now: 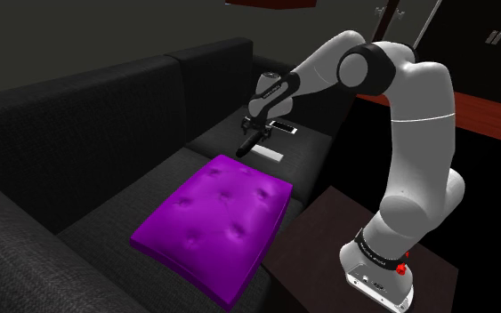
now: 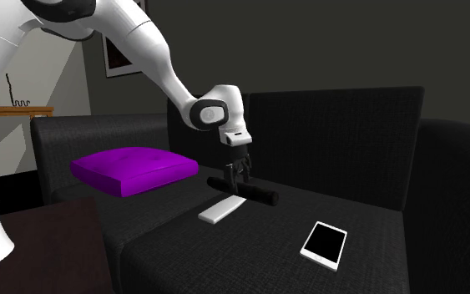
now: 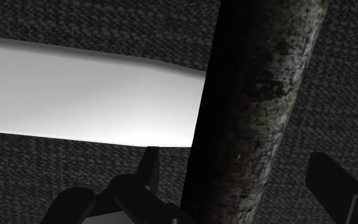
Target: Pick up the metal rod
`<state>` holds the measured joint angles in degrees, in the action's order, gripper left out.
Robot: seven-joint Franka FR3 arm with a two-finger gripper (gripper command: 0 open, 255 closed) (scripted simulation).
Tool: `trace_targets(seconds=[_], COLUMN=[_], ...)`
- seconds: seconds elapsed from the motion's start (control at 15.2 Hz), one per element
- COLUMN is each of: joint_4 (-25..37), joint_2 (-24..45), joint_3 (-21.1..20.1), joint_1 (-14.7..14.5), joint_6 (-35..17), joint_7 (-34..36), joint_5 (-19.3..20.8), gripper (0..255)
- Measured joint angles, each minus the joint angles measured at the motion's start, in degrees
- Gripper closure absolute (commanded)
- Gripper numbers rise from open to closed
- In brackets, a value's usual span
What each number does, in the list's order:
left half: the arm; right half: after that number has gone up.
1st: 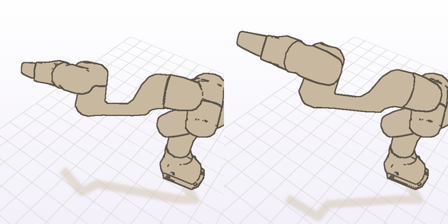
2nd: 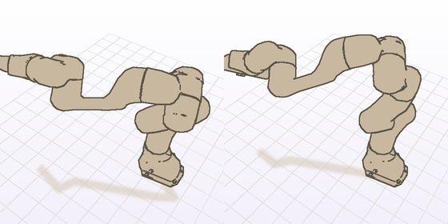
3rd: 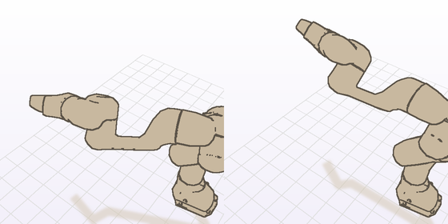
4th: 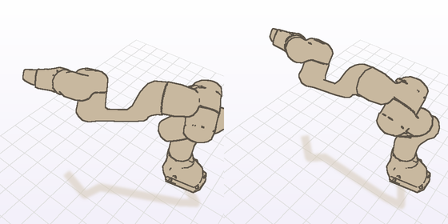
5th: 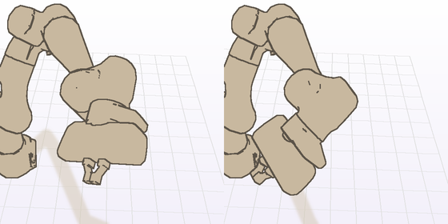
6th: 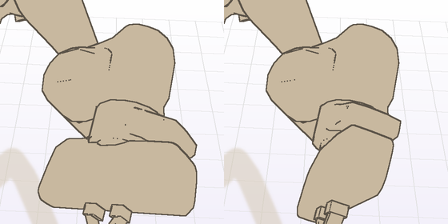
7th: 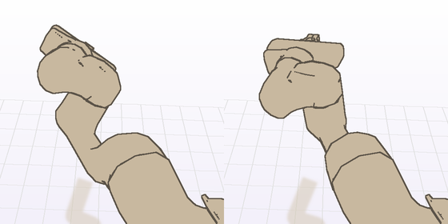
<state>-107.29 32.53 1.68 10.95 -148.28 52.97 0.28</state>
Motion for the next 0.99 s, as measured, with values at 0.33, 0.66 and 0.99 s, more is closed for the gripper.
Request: trace_targets(seconds=[0.33, 0.66, 0.99], joint_4=[0.16, 0.17, 0.11], joint_2=[0.38, 0.36, -1.34], joint_3=[0.0, 0.01, 0.02], joint_1=[0.05, 0.06, 0.01], joint_6=[-0.25, -0.23, 1.45], joint_7=[-0.05, -0.05, -0.04], joint_5=[-0.02, -0.02, 0.01], gripper=[255, 255, 255])
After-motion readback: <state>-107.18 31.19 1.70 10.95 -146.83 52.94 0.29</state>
